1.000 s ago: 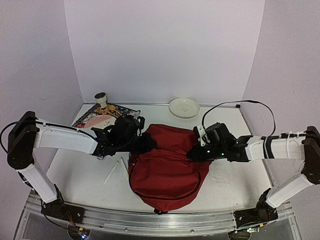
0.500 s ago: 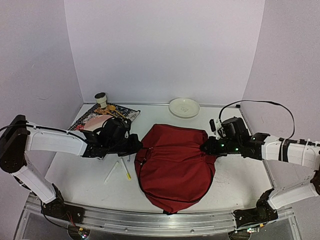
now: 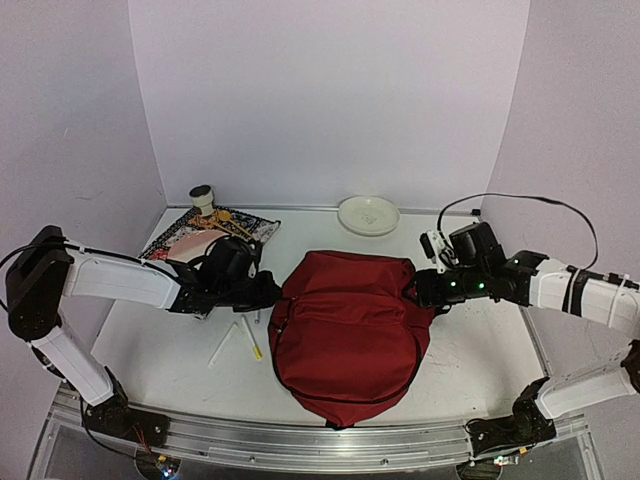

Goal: Pack the student bag
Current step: Unzip the lower front pocket of the student bag, then hold the lower front pocket of the student bag.

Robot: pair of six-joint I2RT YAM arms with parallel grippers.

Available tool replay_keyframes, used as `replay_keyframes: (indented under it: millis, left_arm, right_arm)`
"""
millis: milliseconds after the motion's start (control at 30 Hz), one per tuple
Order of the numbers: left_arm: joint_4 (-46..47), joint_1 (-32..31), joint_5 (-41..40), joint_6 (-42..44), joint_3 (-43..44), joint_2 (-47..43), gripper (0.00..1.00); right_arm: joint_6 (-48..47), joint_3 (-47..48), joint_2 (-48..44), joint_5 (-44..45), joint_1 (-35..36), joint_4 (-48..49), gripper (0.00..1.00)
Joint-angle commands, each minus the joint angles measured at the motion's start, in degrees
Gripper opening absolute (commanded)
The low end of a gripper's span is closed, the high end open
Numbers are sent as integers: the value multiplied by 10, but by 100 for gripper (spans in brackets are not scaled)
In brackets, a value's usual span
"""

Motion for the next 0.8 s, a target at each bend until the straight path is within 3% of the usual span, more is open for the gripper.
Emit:
replay_keyframes:
  millis: [0, 167, 367, 767]
  left_arm:
    - [8, -1, 9, 38, 30, -31, 18]
    - [-13, -25, -27, 68, 35, -81, 41]
    - [-51, -65, -63, 79, 60, -66, 60]
    - [-57, -82, -57, -30, 95, 22, 74]
  right_arm:
    - [-85, 102, 23, 24, 25, -70, 55]
    - [-148, 174, 75, 56, 47, -109, 64]
    - [-193, 240, 162, 102, 82, -140, 69]
    - [-215, 279, 249, 182, 165, -176, 83]
